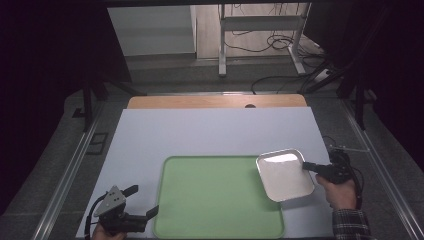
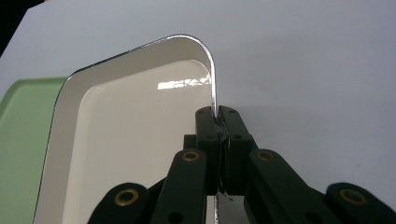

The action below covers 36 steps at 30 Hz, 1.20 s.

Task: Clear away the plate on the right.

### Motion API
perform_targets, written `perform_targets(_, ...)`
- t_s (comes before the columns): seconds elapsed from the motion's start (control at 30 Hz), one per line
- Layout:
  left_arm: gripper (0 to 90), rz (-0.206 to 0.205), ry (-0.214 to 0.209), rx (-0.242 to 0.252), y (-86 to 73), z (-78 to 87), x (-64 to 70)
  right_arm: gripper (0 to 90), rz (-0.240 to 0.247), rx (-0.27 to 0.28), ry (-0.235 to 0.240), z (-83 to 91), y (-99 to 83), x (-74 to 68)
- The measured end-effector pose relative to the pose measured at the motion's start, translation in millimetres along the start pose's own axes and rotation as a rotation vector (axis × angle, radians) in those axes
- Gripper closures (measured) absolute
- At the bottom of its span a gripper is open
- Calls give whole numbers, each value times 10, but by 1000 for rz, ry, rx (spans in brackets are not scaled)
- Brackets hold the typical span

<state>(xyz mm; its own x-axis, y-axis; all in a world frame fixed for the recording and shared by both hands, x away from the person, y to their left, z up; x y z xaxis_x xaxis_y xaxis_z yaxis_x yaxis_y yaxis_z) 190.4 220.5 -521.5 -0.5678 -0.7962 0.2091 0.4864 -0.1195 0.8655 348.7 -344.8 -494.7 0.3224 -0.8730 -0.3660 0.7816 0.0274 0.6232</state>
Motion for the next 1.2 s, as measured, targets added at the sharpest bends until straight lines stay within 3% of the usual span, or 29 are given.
perform_targets(0.97, 3, 5, -4, -5, 3, -13, -8, 873, 31, -51, 99, -326, -30, -459)
perform_targets(1.2, 3, 5, -4, -5, 4, -14, -9, 874, 43, -69, 131, -463, -29, -635)
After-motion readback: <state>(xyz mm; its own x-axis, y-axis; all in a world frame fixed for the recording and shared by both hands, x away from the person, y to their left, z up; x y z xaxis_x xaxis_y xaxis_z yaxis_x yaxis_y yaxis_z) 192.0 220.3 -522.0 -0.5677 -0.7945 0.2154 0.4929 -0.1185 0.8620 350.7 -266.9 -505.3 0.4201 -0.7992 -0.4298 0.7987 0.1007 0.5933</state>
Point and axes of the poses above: each handheld gripper's, and its own axes: z roughly backward along the jaws, y roughly out of its top, x roughly to its right, the point moved 3 cm from there along -z, roughly forward along the jaws, and after that the axes turned 4 degrees about z, right-handed, at the moved point
